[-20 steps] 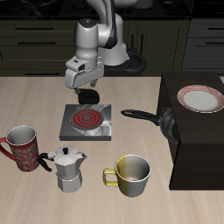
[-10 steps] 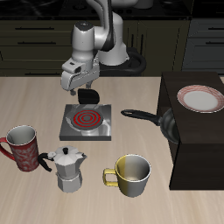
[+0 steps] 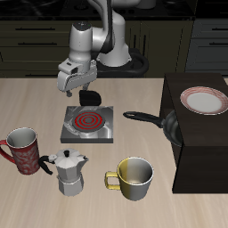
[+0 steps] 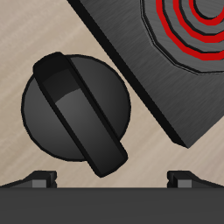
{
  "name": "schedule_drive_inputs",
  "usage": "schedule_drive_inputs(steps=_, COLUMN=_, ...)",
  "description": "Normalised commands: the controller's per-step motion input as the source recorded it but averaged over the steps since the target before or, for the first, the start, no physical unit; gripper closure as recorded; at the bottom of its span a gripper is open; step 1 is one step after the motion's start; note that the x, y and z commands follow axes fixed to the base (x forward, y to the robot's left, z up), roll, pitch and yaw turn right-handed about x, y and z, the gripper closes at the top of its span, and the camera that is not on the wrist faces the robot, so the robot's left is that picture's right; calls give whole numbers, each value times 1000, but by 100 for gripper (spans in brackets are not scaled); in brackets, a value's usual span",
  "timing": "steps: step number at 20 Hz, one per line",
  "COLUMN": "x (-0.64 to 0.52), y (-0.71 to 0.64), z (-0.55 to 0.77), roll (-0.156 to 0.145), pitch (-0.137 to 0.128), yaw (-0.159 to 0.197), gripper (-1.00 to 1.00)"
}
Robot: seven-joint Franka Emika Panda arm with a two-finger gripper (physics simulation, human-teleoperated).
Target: Place the frying pan on the top layer of the shelf and turn off the stove
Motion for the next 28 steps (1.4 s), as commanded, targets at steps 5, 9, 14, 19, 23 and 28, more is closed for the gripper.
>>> schedule_drive_inputs(steps=5, x=80, y=117, z=67, roll=12, pitch=-4, yaw=25, gripper=-100)
schedule_drive_inputs(steps=9, x=139, y=116, z=110, roll=10, pitch=-12, yaw=38, gripper=-100)
schedule_drive_inputs(steps=14, x=61, y=9, z=-94, roll=1, pitch=13, yaw=-7, gripper=-100)
schedule_drive_inputs(steps=19, x=-2, y=186, z=-333, roll=23, pitch=52, yaw=7, gripper=-100)
schedule_drive_inputs(steps=23, x=-34, y=160, z=-154, roll=23, pitch=27, yaw=-9, gripper=-100)
schedule_drive_inputs(steps=28, x=-152, y=323, z=-193, roll=56, pitch=28, yaw=-11, gripper=100)
